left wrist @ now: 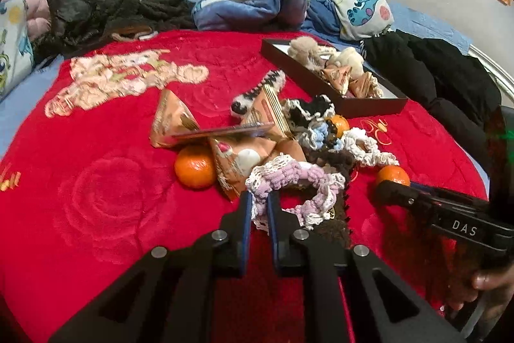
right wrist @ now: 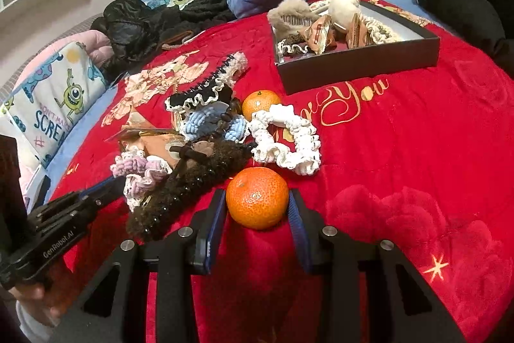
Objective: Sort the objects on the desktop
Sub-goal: 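Close left tool on pink lace scrunchie while right tool grasps a tangerine, then carry the scrunchie and tangerine in both tools toward the black box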
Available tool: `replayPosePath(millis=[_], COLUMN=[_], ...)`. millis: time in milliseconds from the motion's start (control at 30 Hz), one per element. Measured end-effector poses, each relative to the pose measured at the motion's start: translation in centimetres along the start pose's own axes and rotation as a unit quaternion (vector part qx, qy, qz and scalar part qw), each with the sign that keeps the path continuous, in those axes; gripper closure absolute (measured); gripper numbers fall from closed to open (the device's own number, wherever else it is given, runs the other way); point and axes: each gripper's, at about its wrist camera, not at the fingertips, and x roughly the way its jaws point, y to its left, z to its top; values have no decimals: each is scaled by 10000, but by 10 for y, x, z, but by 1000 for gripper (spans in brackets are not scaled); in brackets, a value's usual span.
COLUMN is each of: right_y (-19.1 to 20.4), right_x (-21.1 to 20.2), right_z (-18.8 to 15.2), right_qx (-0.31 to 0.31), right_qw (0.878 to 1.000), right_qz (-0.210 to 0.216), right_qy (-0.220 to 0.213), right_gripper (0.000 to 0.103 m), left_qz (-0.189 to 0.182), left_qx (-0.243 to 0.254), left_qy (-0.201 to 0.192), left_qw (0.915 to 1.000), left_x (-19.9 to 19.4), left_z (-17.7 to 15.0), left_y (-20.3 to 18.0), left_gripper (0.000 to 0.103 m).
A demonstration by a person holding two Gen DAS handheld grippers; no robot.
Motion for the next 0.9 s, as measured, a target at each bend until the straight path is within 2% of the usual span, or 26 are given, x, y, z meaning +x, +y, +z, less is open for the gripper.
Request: replayPosePath(millis=[267, 533, 900], right_y=[-3, 8, 0], right_x=[-6, -12, -24], right_z=[3, 0, -1], right_qx=[121, -163, -115], right_qw=[9999, 9997, 9997], right_qz=[120, 101, 141], right_qy=[-25, -117, -181], right_gripper=[66, 66, 66], left_qz=[-57, -42, -208], left_qx=[-33, -38, 1], left_qy=[-192, -317, -511], left_qw=[9998, 9995, 9985], left_x=[-16, -29, -55], left_z=[4, 1, 7], left_y=[-2, -11, -30], left_gripper=[93, 93, 93])
